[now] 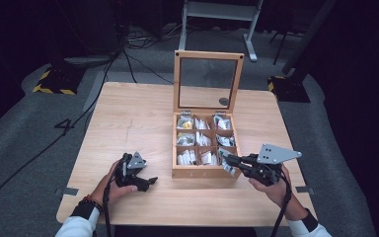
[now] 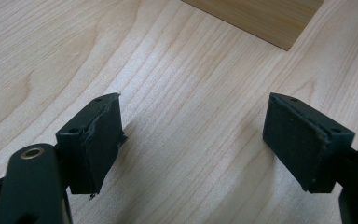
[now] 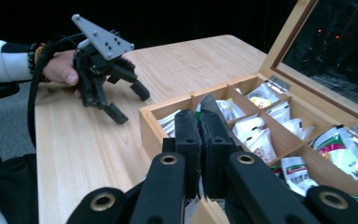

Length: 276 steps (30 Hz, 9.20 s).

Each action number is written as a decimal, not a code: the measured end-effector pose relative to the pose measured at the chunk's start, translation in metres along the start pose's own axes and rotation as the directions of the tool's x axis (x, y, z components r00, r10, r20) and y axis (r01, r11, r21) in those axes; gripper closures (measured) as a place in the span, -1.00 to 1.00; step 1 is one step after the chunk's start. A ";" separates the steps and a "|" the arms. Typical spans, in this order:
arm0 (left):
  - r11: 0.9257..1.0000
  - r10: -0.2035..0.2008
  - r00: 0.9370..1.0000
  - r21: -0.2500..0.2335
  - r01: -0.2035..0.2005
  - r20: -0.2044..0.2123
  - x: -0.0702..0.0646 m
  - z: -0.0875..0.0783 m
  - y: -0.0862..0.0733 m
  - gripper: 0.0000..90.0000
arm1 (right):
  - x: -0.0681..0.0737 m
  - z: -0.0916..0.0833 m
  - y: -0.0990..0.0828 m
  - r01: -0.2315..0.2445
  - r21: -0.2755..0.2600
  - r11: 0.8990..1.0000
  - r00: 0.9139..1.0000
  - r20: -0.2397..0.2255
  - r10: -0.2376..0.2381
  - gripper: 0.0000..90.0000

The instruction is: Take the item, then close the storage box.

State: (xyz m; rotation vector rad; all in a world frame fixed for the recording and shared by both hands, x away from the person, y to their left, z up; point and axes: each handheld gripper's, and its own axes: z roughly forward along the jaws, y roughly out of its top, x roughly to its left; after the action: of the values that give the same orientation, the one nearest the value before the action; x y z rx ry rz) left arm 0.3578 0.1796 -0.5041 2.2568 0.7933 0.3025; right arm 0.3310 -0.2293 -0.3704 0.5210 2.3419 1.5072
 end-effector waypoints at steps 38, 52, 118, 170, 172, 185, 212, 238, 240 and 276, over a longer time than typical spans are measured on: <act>1.000 0.000 1.000 0.000 0.000 0.000 0.000 0.000 0.000 -0.55 | 0.038 0.051 -0.046 0.110 0.233 0.966 0.986 -0.150 -0.076 0.94; 1.000 0.000 1.000 0.000 0.000 0.000 0.000 0.000 0.000 -0.55 | 0.035 0.066 -0.061 0.119 0.301 0.946 0.988 -0.132 -0.082 0.92; 0.990 -0.059 0.997 -0.128 0.053 -0.042 0.022 -0.023 0.053 -0.55 | -0.084 0.005 -0.025 -0.100 0.124 0.987 0.982 0.175 0.077 -0.01; 0.970 -0.207 0.968 -0.159 0.183 -0.144 0.094 0.061 0.200 -0.55 | -0.205 0.105 0.002 -0.270 0.187 0.945 0.913 0.361 0.190 -0.19; 0.968 -0.218 0.965 -0.156 0.195 -0.146 0.096 0.063 0.201 -0.54 | -0.207 0.108 0.000 -0.275 0.188 0.943 0.911 0.365 0.193 -0.18; 0.968 -0.231 0.965 -0.125 0.216 -0.124 0.098 0.080 0.203 -0.49 | -0.224 0.114 -0.011 -0.371 0.186 0.910 0.876 0.395 0.277 -0.15; 0.959 -0.247 0.962 -0.173 0.226 -0.112 0.105 0.080 0.212 -0.23 | -0.230 0.124 -0.010 -0.376 0.131 0.917 0.886 0.340 0.315 0.03; 0.949 -0.270 0.956 -0.202 0.244 -0.116 0.100 0.068 0.211 0.08 | -0.224 0.116 -0.006 -0.376 0.138 0.916 0.893 0.316 0.319 0.22; 0.952 -0.255 0.960 -0.203 0.229 -0.116 0.099 0.065 0.211 0.08 | -0.222 0.113 -0.005 -0.371 0.133 0.919 0.896 0.312 0.317 0.21; 0.936 -0.182 0.976 -0.326 0.135 -0.119 0.067 0.013 0.208 0.14 | -0.187 0.059 0.020 -0.269 -0.001 0.963 0.920 0.296 0.258 0.32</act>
State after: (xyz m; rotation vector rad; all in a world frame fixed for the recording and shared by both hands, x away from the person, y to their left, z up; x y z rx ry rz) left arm 0.5099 0.0984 -0.3700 1.8733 0.9279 0.4887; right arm 0.5254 -0.2605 -0.3647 1.0329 2.1362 1.3786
